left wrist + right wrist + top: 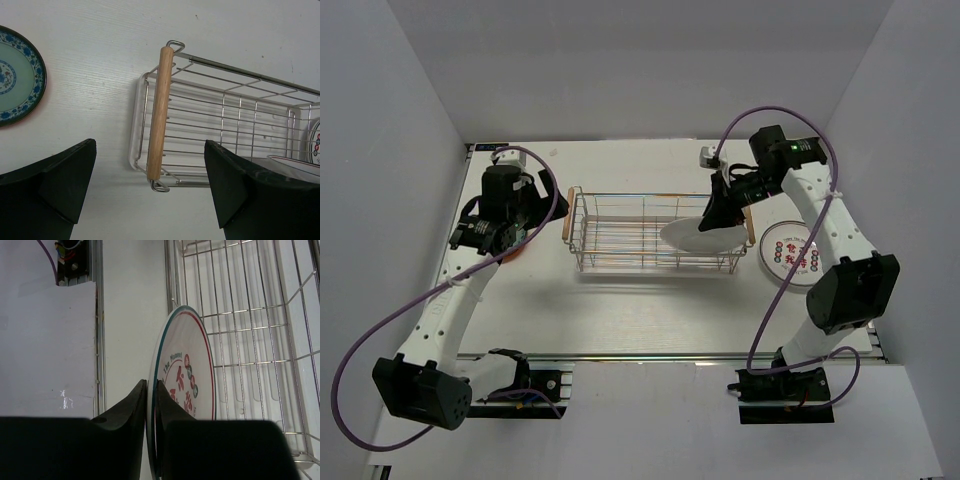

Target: Unload the plates from the dish rack

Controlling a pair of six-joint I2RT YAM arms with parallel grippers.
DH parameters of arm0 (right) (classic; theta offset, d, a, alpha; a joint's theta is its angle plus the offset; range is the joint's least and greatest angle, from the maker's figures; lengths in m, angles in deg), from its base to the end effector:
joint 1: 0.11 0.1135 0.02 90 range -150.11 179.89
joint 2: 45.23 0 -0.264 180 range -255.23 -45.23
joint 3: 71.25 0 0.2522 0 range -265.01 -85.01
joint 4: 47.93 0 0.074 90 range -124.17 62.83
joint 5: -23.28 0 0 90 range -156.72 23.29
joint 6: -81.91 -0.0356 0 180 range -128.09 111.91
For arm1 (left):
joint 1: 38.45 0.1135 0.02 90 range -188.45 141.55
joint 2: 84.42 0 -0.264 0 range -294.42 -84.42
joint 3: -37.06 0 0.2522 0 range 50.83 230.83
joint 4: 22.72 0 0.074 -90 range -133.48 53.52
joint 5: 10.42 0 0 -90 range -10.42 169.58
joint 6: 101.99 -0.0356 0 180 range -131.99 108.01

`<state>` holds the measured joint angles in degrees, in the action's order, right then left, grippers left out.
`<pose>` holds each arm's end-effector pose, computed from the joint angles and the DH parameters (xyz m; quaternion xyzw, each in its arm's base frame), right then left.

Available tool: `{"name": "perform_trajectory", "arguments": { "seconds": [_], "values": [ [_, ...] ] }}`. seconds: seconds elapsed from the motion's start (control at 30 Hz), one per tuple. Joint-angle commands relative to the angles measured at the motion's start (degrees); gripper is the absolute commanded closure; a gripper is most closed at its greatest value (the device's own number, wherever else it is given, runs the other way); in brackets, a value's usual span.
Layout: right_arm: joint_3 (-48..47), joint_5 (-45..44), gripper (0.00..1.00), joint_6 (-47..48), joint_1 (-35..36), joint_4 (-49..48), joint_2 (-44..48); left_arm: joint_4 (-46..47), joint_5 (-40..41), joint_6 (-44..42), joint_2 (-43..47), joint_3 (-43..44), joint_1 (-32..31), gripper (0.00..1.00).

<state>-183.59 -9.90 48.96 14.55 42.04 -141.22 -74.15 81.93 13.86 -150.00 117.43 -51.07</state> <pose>0.2981 0.1088 0.3574 -0.5649 0.6659 0.3938 0.2871 0.2371 -0.0516 0.3529 -0.1121 0.8863 -0.1306 0.4299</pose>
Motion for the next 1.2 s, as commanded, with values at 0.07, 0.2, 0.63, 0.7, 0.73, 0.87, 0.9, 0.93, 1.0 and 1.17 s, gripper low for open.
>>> {"name": "perform_trajectory", "arguments": {
  "seconds": [0.07,0.2,0.63,0.7,0.73,0.87,0.9,0.93,1.0,1.17],
  "values": [
    [-3.3,1.5,1.00,-0.5,0.0,-1.0,6.8,1.3,-1.2,-0.6,2.4,1.6,-0.3,0.02],
    [-4.2,2.2,1.00,-1.5,0.2,-1.1,9.5,1.5,-1.9,-0.8,3.1,1.5,-0.3,0.02],
    [5.2,-18.8,1.00,-30.5,1.2,-35.6,21.7,2.6,-2.3,-0.8,8.9,-0.2,-0.3,0.02],
    [5.5,-31.5,1.00,-38.6,1.1,-43.1,21.5,2.5,-2.2,-0.7,9.0,0.2,-0.3,0.02],
    [5.4,-36.4,1.00,-39.9,1.0,-44.5,21.0,2.6,-1.9,-0.5,9.2,0.2,-0.3,0.02],
    [4.2,-62.3,1.00,-47.7,1.1,-49.2,18.5,3.5,-0.4,0.2,9.4,0.2,-0.3,0.02],
    [4.0,-66.8,1.00,-50.9,1.0,-49.7,17.6,3.7,-0.4,0.3,9.4,0.2,-0.3,0.02],
    [4.4,-72.1,1.00,-52.2,0.9,-50.2,17.2,4.4,-0.4,0.4,9.4,0.1,-0.3,0.02],
    [4.2,-83.4,1.00,-55.3,1.0,-49.1,15.8,5.4,0.0,0.7,9.2,-0.5,-0.3,0.02],
    [7.1,-94.3,1.00,-63.7,0.6,-44.7,15.4,7.2,-1.2,0.3,8.9,-3.9,0.2,0.02]
  ]
}}
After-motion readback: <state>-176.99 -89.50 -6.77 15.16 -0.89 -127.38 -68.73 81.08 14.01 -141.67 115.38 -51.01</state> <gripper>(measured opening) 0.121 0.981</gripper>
